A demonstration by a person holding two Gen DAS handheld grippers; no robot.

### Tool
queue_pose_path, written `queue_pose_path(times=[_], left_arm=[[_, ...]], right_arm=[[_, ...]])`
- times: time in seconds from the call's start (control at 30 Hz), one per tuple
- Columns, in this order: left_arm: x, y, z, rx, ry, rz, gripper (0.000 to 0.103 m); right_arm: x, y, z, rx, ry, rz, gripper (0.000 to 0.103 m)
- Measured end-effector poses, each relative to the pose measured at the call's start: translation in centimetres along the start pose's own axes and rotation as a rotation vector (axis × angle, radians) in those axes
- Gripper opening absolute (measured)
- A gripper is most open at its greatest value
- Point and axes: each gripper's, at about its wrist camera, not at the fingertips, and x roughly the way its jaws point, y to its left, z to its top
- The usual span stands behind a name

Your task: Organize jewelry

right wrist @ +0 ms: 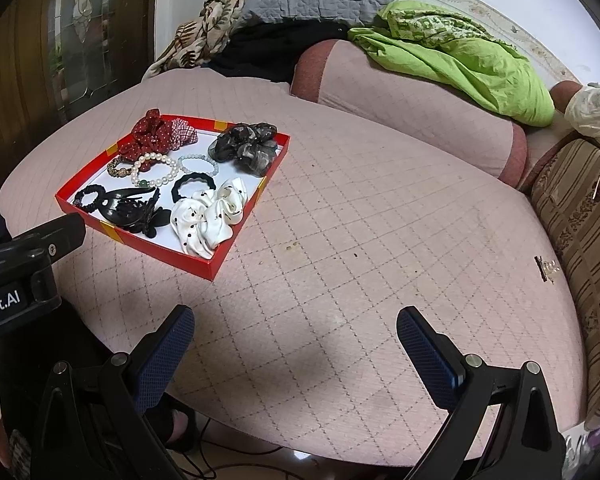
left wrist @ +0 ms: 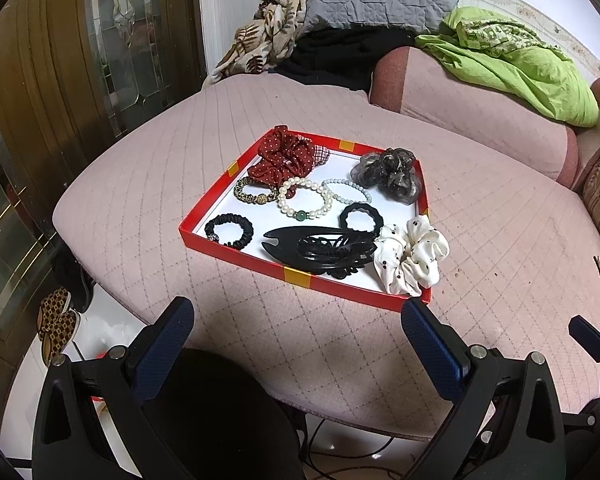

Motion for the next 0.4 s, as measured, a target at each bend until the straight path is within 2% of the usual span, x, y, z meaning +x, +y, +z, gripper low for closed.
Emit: queue_pose_path(times=[0.4], left_arm=[[0.8,-0.7,0.4,0.013,0.009,0.042,0.103]], right_arm=[[1.2,-0.7,0.0,0.018,0.023,0.028,0.103]])
